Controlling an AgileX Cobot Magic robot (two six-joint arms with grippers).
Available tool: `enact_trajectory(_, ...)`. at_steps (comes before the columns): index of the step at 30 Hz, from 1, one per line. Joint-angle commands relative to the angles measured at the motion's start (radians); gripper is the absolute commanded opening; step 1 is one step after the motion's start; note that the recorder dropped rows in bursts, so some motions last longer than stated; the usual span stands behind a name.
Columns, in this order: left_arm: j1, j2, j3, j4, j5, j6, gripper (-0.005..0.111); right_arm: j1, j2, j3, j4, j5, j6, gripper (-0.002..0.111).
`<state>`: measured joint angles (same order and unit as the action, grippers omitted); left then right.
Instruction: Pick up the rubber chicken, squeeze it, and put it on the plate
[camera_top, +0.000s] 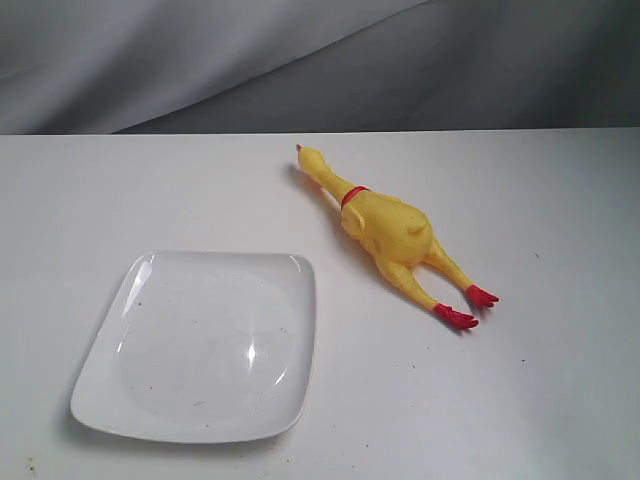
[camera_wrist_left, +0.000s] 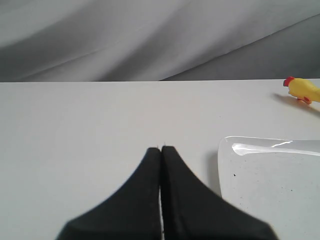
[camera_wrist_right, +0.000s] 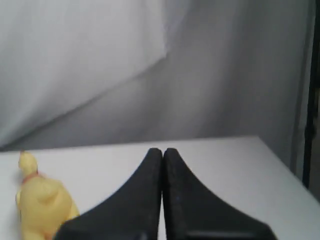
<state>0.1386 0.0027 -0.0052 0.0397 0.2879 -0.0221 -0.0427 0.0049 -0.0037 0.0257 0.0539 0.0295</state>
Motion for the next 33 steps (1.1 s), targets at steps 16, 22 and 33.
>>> enact_trajectory(16,0.002,-0.003,0.005,-0.008,-0.003,0.0,0.0,-0.008,-0.005,0.004,0.023,-0.833,0.325,0.0)
enact_trajectory(22,0.002,-0.003,0.005,-0.008,-0.003,0.0,0.0,-0.006,-0.005,-0.048,0.008,-0.675,0.346,0.0)
enact_trajectory(33,0.002,-0.003,0.005,-0.008,-0.003,0.0,0.0,-0.004,0.307,-0.522,0.021,0.179,0.326,0.0)
